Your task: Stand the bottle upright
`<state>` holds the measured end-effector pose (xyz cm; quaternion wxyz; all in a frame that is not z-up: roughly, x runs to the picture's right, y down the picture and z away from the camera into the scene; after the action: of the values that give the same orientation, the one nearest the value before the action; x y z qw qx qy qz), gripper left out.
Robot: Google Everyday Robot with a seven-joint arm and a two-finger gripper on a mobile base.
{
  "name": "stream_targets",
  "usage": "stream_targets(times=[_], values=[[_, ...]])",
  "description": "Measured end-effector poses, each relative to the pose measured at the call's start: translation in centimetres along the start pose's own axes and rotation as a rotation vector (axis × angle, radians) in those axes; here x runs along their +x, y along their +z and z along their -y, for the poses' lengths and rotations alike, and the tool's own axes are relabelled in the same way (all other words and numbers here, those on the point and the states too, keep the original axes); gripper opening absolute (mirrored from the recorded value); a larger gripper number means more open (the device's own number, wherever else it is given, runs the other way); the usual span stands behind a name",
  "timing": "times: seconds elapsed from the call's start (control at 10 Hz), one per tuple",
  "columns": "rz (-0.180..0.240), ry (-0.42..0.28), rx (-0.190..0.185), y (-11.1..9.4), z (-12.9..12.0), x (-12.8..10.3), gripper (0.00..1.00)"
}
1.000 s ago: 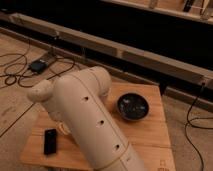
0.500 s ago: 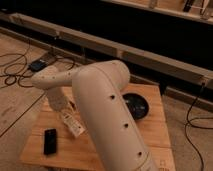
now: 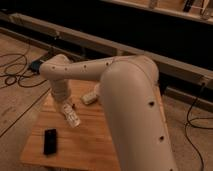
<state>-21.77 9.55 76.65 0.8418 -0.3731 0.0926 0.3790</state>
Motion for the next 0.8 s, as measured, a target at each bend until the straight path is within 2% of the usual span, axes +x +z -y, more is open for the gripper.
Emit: stream_targets(times=[0.2,0.4,0.6,0.8], values=[[0.125,0.011,-0.039,-1.6,0.3,-0.2,0.00],[0.212,0.016,-0.074,-2.8,0.7,0.6,0.00],[0.295,0.012,-0.084,-3.9,1.6,1.8,0.00],[0.319,0.011,-0.080,-4.2,2.1,2.4,0.00]])
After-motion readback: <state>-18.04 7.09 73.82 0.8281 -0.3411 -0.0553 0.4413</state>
